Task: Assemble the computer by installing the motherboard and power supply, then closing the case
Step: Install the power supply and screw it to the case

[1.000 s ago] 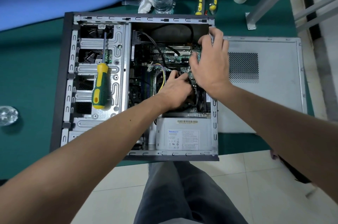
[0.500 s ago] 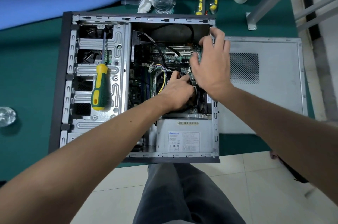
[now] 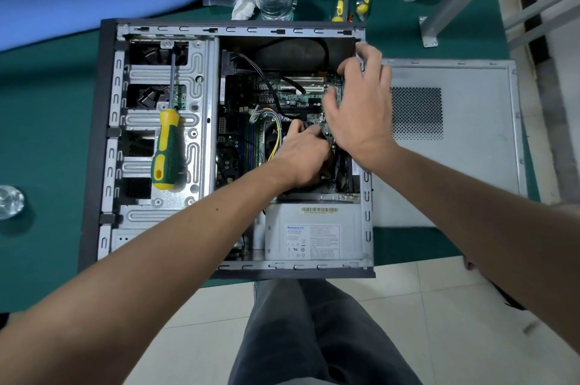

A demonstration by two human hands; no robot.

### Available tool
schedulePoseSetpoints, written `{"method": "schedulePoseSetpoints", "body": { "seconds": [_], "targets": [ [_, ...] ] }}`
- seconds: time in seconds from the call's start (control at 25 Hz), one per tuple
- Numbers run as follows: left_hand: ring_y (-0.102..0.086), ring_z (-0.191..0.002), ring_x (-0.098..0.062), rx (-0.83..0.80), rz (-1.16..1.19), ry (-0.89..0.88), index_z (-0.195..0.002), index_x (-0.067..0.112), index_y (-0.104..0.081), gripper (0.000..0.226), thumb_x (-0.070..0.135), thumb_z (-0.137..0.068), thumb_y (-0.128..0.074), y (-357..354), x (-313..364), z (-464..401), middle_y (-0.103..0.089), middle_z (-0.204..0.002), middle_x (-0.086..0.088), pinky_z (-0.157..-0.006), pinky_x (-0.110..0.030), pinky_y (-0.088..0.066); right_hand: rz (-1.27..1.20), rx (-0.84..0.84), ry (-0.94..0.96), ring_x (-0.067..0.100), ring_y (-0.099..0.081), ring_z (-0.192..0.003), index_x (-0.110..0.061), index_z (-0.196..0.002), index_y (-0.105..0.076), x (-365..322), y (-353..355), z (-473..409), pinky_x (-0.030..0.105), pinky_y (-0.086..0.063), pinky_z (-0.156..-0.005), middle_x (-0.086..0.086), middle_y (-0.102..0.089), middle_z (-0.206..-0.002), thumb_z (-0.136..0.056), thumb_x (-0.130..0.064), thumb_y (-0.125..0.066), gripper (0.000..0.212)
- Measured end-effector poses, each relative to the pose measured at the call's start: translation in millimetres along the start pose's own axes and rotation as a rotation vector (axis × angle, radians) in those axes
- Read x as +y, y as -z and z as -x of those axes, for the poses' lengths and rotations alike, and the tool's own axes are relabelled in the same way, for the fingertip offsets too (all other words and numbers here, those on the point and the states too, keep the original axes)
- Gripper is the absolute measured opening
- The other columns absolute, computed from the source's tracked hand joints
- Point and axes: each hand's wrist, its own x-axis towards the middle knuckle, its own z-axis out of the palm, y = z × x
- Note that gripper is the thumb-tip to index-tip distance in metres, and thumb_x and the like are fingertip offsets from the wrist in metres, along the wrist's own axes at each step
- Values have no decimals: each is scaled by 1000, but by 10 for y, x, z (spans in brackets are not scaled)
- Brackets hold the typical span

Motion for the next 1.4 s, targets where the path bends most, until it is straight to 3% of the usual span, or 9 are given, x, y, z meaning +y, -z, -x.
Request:
{"method": "schedulePoseSetpoints", "body": {
  "seconds": [0.4, 0.56, 0.68, 0.88, 1.0, 1.28, 1.4],
  "targets": [
    [-40, -118, -22, -48, -35, -31, -85, 15, -68, 15, 3, -79, -61, 98, 11, -9, -67, -93, -2, -80, -39, -15, -6, -1, 0, 28, -38, -128, -12, -116, -54, 0, -2, -1, 39, -38, -103, 7, -34, -150, -92, -27, -51, 29],
    [-40, -121, -22, -63, -51, -34, -88, 16, -68, 15, 6, -81, -61, 99, 39, -6, -66, -98, -1, -88, -41, -21, 0, 4, -4, 28, -38, -128, -12, -116, -54, 0, -6, 1, 38, -38, -104, 6, -34, -150, -92, -27, -51, 28],
    [-41, -121, -23, -26, -201, -142, -93, 19, -69, 13, 14, -85, -60, 64, 96, 5, -65, -101, 1, -96, -43, -25, -5, 2, -1, 29, -39, -127, -11, -115, -55, 1, -2, 1, 39, -38, -102, 7, -34, -150, -92, -26, -52, 27],
    [-37, -124, -21, -71, -161, -98, -91, 18, -72, 13, 15, -83, -62, 47, -38, 8, -67, -99, 3, -92, -43, -22, -3, 2, -1, 29, -39, -126, -12, -114, -55, -1, -12, -2, 39, -38, -102, 7, -34, -149, -91, -26, -52, 27],
    [-38, -121, -21, -52, -160, -122, -78, 18, -64, 8, 16, -85, -61, 17, -53, 8, -67, -94, 3, -87, -42, -18, -5, 11, -5, 29, -40, -126, -12, -113, -55, 7, -16, -4, 39, -39, -101, 7, -35, -149, -91, -26, -52, 27],
    [-40, -117, -24, 64, -292, -290, -86, 20, -68, 13, 18, -90, -56, -85, -29, 122, -65, -88, 6, -82, -40, -18, 13, 3, 7, 29, -39, -128, -11, -113, -55, 6, -8, 1, 39, -39, -103, 8, -35, -149, -91, -25, -51, 26],
    [-38, -121, -22, 57, -320, -279, -91, 22, -68, 16, 24, -94, -52, -105, -62, 111, -67, -91, 10, -89, -40, -17, 8, 4, 4, 29, -39, -127, -11, -113, -55, -1, -8, -3, 39, -39, -103, 8, -35, -149, -92, -24, -52, 26]
  ]
}}
